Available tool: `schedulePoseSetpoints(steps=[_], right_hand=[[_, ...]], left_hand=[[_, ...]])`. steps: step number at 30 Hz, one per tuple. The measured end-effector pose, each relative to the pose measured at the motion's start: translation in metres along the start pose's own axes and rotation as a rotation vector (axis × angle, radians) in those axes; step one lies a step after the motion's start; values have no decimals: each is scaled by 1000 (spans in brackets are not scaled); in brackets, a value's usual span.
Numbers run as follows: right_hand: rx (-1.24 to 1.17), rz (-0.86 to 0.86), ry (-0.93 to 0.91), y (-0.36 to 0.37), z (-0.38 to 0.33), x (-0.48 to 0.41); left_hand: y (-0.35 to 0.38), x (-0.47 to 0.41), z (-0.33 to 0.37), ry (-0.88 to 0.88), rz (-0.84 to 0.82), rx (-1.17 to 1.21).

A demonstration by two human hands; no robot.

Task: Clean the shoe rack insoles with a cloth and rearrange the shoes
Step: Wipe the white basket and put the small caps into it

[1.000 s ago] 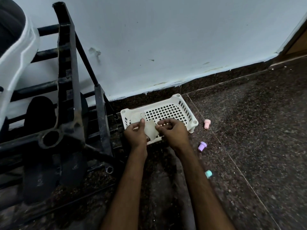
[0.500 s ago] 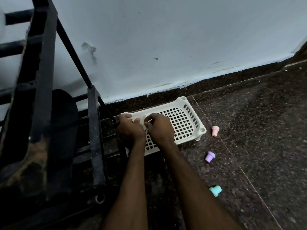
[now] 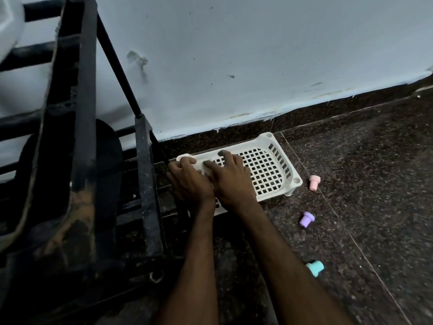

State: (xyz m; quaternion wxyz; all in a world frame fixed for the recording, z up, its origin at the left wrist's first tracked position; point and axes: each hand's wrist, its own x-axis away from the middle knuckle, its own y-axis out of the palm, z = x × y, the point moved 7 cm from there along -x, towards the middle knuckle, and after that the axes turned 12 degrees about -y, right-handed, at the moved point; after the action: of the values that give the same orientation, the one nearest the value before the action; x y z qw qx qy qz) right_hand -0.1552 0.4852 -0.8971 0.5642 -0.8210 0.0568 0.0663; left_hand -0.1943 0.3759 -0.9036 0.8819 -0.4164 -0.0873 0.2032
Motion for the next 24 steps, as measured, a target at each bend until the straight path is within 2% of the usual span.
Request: schedulePoseSetpoints(steps=[3, 8, 11, 14, 16, 18, 20, 22, 24], right_hand=[[86, -250, 26, 17, 13, 2], [21, -337, 0, 22, 19, 5], [-118, -224, -12, 11, 25, 9], [-285, 97, 108, -18, 46, 26], [-286, 274, 192, -38, 67, 47], [-202, 384, 271, -55, 91, 71], [-154, 397, 407, -64, 124, 94], [-153, 269, 529, -55, 158, 110], [-157, 99, 552, -40, 181, 118]], left_hand=[[2, 1, -3, -11, -10, -45], [4, 2, -1, -10, -30, -72], [-1, 12, 10, 110, -20, -35], [-4, 37, 27, 332, 15, 8], [0, 64, 36, 464, -55, 52], [11, 96, 38, 573, -198, 67], [25, 122, 30, 629, -331, 1], [38, 133, 20, 637, -432, -66], [45, 138, 16, 647, -489, -111]])
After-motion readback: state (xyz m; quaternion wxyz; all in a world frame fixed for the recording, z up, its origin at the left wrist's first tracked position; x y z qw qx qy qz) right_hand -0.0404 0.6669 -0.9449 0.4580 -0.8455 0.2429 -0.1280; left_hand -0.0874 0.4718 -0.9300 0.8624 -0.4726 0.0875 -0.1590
